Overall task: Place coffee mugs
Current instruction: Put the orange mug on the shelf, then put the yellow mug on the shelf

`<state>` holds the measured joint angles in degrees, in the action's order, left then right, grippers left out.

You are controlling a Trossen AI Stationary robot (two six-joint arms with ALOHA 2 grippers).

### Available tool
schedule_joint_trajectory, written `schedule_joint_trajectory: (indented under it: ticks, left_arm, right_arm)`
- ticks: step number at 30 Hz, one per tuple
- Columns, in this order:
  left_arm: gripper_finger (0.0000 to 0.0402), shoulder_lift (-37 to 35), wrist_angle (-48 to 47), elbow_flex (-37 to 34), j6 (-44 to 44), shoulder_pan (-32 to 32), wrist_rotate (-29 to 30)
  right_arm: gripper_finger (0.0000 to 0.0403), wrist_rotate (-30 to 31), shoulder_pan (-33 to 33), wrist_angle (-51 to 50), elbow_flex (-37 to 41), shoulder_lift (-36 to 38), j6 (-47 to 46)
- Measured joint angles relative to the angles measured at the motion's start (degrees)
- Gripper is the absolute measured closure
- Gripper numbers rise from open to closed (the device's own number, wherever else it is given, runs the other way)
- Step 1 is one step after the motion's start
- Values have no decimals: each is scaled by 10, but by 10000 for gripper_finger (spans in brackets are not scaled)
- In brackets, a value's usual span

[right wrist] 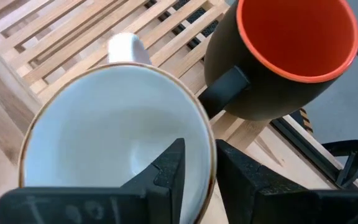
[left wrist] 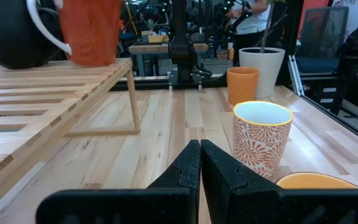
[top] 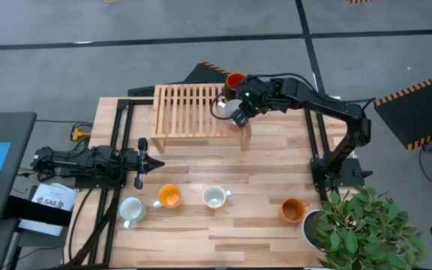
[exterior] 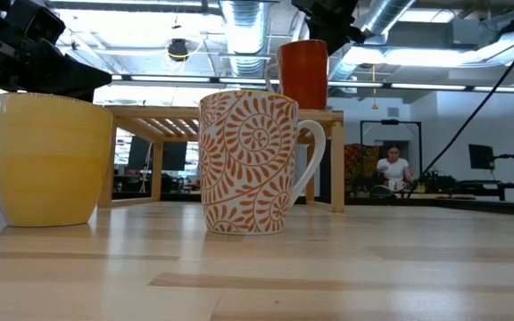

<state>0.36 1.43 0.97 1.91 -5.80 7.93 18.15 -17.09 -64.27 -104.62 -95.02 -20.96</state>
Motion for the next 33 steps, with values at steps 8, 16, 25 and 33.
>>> schedule_joint_trajectory:
  ticks: [8,16,25,33]
  left_arm:
    - [401,0,0,0,0,0,0]
    - [401,0,0,0,0,0,0]
    - [401,0,0,0,0,0,0]
    - [401,0,0,0,0,0,0]
  right_arm:
    - [234,0,-11,3,0,0,-1]
    - [205,0,-16,17,1,3,15]
    - [206,0,-26,43,1,48,31]
    - [207,56,12,25,58,111,41]
